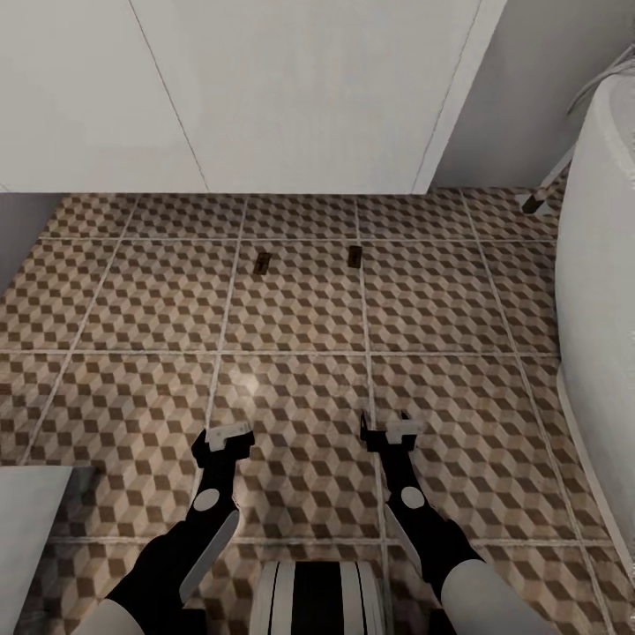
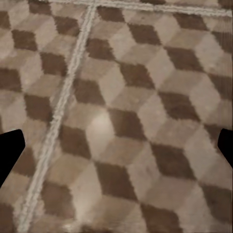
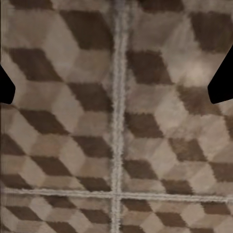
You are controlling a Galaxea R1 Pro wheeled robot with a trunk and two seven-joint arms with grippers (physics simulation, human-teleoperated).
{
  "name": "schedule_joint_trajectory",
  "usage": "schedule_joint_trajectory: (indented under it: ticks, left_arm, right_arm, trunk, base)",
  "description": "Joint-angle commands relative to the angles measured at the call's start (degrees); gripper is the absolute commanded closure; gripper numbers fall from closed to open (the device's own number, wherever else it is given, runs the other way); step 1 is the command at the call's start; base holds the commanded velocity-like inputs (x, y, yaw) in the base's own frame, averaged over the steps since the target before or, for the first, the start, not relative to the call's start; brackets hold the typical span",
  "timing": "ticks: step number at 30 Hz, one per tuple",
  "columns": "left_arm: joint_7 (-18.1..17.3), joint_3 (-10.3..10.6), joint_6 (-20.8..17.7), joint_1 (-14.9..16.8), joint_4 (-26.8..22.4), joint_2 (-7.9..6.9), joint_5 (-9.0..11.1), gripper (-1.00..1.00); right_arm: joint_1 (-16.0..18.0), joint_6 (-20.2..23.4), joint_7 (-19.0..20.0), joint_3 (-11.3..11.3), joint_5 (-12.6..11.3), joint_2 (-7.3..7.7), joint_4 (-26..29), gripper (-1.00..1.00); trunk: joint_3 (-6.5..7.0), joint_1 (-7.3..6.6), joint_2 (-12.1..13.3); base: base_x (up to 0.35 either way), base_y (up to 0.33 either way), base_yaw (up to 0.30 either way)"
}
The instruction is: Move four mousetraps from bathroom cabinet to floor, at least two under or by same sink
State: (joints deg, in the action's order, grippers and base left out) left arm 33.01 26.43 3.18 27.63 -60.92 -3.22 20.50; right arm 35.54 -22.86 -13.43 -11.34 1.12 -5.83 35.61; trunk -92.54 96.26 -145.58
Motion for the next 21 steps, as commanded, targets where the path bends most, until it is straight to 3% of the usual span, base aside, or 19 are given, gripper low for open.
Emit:
schedule_joint_trajectory:
  ticks: [1, 7, 21]
  left_arm:
    - [0.37, 0.29, 0.33, 0.06, -0.02, -0.06, 0.59, -1.00]
    - [0.03, 0.29, 0.33, 0.06, -0.03, -0.04, 0.59, -1.00]
    - [-0.17, 0.53, 0.33, 0.06, -0.04, 0.02, 0.65, -1.00]
  right_arm:
    - [0.04, -0.08, -0.50, -0.22, 0.05, 0.03, -0.05, -1.00]
    - [0.05, -0.08, -0.47, -0.19, -0.11, 0.03, -0.09, -1.00]
    - [0.05, -0.08, -0.46, -0.18, -0.15, 0.03, -0.13, -1.00]
  trunk:
    - [-0.03, -0.04, -0.01]
    - [-0.03, -0.04, -0.01]
    - [-0.03, -0.04, -0.01]
  base:
    - [-0.302, 0.000, 0.000]
    - [-0.147, 0.000, 0.000]
    - [-0.013, 0.000, 0.000]
